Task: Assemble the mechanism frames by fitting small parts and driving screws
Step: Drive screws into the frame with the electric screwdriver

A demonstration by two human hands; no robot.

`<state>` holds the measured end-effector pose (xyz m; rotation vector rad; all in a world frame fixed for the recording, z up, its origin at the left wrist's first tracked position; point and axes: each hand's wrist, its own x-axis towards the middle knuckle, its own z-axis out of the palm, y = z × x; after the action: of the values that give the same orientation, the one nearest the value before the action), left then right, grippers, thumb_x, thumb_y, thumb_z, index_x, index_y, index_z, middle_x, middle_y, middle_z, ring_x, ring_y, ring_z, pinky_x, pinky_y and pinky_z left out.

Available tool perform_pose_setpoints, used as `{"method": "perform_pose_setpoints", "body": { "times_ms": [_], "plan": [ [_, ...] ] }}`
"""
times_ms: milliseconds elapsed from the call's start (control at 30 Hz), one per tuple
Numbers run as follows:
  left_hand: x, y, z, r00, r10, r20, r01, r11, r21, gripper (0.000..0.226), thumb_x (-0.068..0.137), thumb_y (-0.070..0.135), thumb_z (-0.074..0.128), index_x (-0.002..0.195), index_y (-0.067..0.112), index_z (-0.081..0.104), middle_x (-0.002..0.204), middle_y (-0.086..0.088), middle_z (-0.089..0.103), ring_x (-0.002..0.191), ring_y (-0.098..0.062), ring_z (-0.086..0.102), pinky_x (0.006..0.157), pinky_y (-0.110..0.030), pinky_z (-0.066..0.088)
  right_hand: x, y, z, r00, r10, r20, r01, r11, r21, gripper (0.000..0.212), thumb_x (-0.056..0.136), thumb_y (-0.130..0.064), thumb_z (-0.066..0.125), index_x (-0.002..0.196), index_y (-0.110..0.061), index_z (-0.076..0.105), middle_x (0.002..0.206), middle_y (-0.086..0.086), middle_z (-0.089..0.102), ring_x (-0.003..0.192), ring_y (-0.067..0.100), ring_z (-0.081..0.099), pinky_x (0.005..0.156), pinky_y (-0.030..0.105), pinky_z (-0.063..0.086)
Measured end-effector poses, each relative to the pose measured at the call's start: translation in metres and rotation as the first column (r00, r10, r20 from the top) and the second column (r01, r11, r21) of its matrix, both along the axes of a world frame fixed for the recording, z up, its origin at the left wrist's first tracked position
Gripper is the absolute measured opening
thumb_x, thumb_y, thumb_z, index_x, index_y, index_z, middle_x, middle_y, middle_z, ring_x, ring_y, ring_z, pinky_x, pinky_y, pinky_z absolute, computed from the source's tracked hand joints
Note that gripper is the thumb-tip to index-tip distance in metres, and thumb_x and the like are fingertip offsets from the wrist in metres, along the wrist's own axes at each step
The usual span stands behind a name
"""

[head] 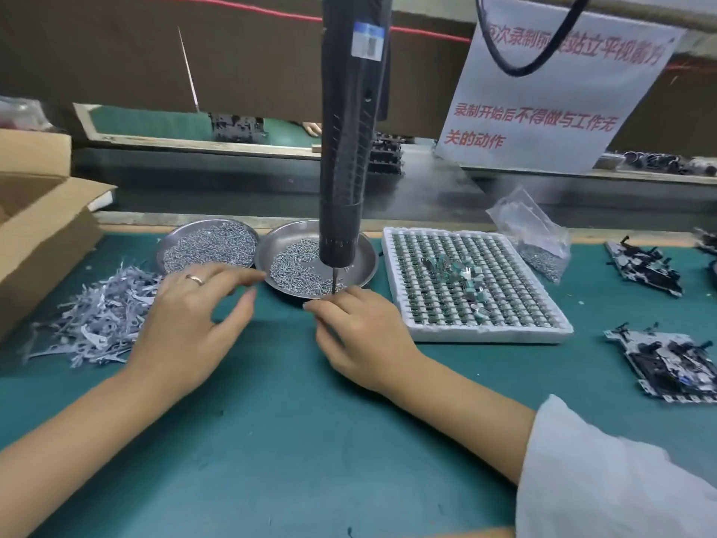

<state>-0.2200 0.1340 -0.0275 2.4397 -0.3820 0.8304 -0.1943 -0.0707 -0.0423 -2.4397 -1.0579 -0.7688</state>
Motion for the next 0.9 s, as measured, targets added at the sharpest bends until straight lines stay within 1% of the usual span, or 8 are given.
{"method": "perform_pose_setpoints", "body": {
  "times_ms": [133,300,467,534,601,701,801,901],
  "plan": [
    [0.046,-0.011,0.035,0.997,0.016,-0.072,-0.02,0.998,-0.067,0.017,0.09,0.014,0.062,0.105,0.018,0.069,0.099,0.005,0.063,0.088,-0.011,0.055,0.08,-0.015,0.033,0.016,0.011,-0.009,0.999,0.012,-0.042,-0.006,0.992,0.126,0.023,0.078,0.0,0.062,0.099,-0.002,0.071,0.086,0.009,0.07,0.071,0.032,0.058,0.062,0.04,0.051],
    [0.147,-0.053,0.053,0.963,0.027,-0.269,-0.041,0.998,-0.047,0.028,0.089,0.02,0.061,0.117,0.017,0.064,0.108,-0.002,0.065,0.094,-0.017,0.057,0.091,-0.032,0.045,0.028,0.004,-0.015,0.987,-0.058,-0.148,0.114,0.906,0.407,0.028,0.081,-0.004,0.059,0.107,-0.006,0.068,0.104,0.005,0.067,0.096,0.023,0.059,0.086,0.037,0.049],
    [0.253,-0.095,0.034,0.896,0.101,-0.433,-0.077,0.994,0.072,0.034,0.09,0.024,0.058,0.119,0.007,0.058,0.118,-0.012,0.063,0.108,-0.03,0.056,0.094,-0.04,0.045,0.036,0.008,-0.011,0.914,-0.106,-0.391,0.265,0.886,0.38,0.044,0.097,-0.016,0.042,0.142,-0.015,0.039,0.145,0.0,0.033,0.134,0.012,0.029,0.114,0.025,0.023],
    [0.284,-0.107,0.026,0.876,0.138,-0.463,-0.106,0.99,0.094,0.027,0.092,0.026,0.053,0.11,0.006,0.057,0.115,-0.013,0.062,0.103,-0.032,0.057,0.091,-0.042,0.047,0.044,0.01,0.002,0.838,-0.015,-0.546,0.35,0.782,0.516,0.044,0.099,-0.019,0.039,0.142,-0.028,0.032,0.144,-0.014,0.026,0.133,-0.002,0.023,0.113,0.02,0.021],
    [0.311,-0.115,0.021,0.865,0.183,-0.468,-0.158,0.983,0.091,0.023,0.093,0.028,0.051,0.102,0.007,0.057,0.109,-0.012,0.063,0.095,-0.03,0.059,0.084,-0.039,0.05,0.066,0.006,0.03,0.69,0.19,-0.698,0.522,0.538,0.662,0.041,0.098,-0.015,0.043,0.133,-0.034,0.038,0.131,-0.018,0.039,0.123,-0.003,0.037,0.102,0.019,0.035],
    [0.339,-0.124,0.017,0.829,0.231,-0.509,-0.271,0.962,-0.006,0.022,0.092,0.026,0.055,0.098,0.005,0.061,0.104,-0.013,0.065,0.09,-0.031,0.061,0.078,-0.035,0.052,0.111,-0.005,0.069,0.38,0.665,-0.643,0.746,0.19,0.638,0.019,0.097,-0.011,0.045,0.11,-0.024,0.05,0.103,-0.008,0.055,0.094,0.008,0.054,0.07,0.015,0.047],
    [0.358,-0.132,0.012,0.801,0.237,-0.549,-0.309,0.95,-0.04,0.023,0.093,0.023,0.054,0.104,0.004,0.059,0.111,-0.016,0.062,0.101,-0.034,0.059,0.08,-0.034,0.047,0.14,-0.018,0.086,0.252,0.831,-0.496,0.811,0.098,0.577,0.024,0.099,-0.015,0.043,0.121,-0.01,0.052,0.118,0.008,0.058,0.117,0.023,0.053,0.102,0.034,0.041],
    [0.371,-0.141,0.012,0.774,0.215,-0.596,-0.302,0.952,-0.049,0.021,0.094,0.024,0.052,0.108,0.008,0.056,0.116,-0.016,0.061,0.106,-0.032,0.058,0.083,-0.033,0.045,0.151,-0.032,0.092,0.193,0.908,-0.371,0.831,0.05,0.554,0.045,0.1,-0.015,0.041,0.142,-0.003,0.033,0.128,0.017,0.054,0.13,0.032,0.043,0.111,0.045,0.029]
  ]
}}
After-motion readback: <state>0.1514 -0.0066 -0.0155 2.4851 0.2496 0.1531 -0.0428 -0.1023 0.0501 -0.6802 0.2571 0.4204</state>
